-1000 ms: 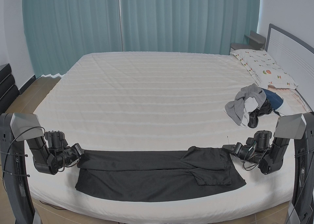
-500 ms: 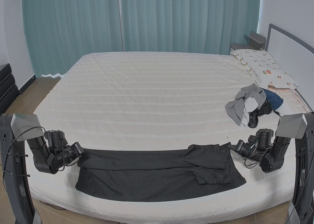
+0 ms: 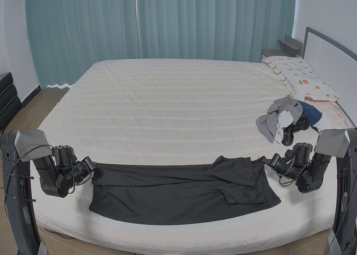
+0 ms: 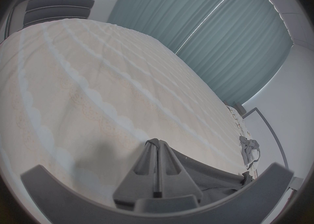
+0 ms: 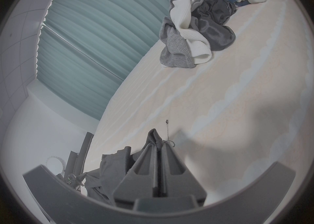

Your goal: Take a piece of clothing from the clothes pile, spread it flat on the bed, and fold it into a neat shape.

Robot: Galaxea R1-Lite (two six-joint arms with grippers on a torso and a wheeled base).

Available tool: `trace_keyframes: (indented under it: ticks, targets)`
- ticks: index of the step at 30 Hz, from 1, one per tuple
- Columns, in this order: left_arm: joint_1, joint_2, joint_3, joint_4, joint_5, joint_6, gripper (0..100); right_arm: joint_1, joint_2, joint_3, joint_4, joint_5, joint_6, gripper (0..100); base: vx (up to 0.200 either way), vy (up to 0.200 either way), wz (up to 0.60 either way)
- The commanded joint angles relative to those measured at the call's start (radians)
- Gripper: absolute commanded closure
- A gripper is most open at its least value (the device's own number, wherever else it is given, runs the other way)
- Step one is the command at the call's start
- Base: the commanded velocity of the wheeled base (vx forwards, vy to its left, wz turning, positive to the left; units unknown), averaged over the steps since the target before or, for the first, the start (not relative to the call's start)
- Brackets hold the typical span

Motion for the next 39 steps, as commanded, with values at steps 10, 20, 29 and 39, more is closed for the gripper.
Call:
trace_keyframes:
  ticks: [10,20,29,39]
  targets:
    - [-0.024,0.032,-0.021,-0.002,0.0,0.001,100,-0.005,0.011,-0.009,0.008,0.002,0.004,100,0.0,0.0,0.0]
    - [-0.016,-0.018,0.01,-0.019,0.0,-0.073,0,0.01,-0.083,0.093,-0.035,0.0,0.035,0,0.0,0.0,0.0]
    - [-0.007,-0.152,0.084,-0.019,-0.041,-0.1,0,0.052,-0.273,0.268,-0.049,-0.031,0.032,0,0.0,0.0,0.0]
    - [-0.016,-0.239,0.4,-0.038,-0.047,-0.116,0,0.099,-0.314,0.469,-0.066,-0.107,0.056,0,-0.1,0.0,0.0]
